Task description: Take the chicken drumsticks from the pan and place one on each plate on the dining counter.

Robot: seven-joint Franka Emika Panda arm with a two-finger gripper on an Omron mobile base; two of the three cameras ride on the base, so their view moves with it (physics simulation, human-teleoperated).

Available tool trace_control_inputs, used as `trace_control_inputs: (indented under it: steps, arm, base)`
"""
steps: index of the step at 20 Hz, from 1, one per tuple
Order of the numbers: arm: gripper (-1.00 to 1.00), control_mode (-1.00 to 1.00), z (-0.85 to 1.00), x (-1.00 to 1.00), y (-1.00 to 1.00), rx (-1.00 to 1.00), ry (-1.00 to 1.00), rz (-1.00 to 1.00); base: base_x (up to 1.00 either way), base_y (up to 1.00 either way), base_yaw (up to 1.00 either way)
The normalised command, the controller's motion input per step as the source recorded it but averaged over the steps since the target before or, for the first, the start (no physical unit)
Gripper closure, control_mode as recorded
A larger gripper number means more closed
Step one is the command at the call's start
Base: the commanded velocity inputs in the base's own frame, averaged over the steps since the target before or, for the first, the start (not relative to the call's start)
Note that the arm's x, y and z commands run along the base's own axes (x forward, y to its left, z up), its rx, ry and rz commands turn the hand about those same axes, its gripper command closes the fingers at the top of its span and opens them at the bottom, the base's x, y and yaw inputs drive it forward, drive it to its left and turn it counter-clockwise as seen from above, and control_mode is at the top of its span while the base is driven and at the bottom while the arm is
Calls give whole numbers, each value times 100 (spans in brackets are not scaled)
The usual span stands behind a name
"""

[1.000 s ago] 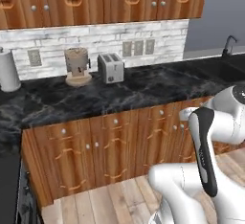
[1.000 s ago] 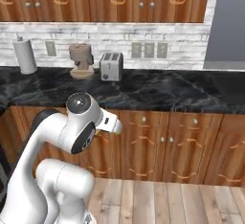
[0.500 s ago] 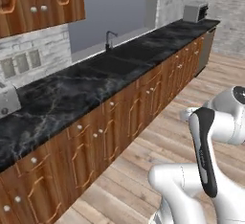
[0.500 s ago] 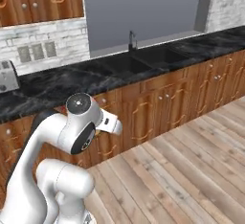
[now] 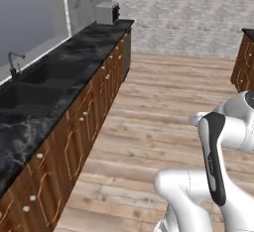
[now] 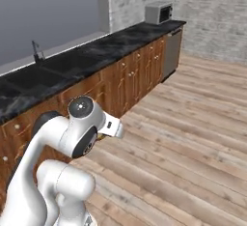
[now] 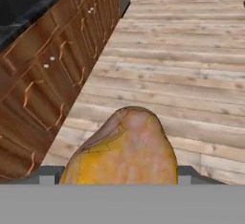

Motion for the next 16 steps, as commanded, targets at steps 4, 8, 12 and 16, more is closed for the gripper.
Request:
trace_control_inputs:
  steps: [4,8,12,16]
  arm:
    - [100,100,0,0,0,0,0,0]
    - [100,100,0,0,0,0,0,0]
    - [100,100,0,0,0,0,0,0]
    - [100,100,0,0,0,0,0,0]
  base:
    - [100,0,-61]
    - [100,28,-53]
    - [100,23,-56]
    - [100,25,-61]
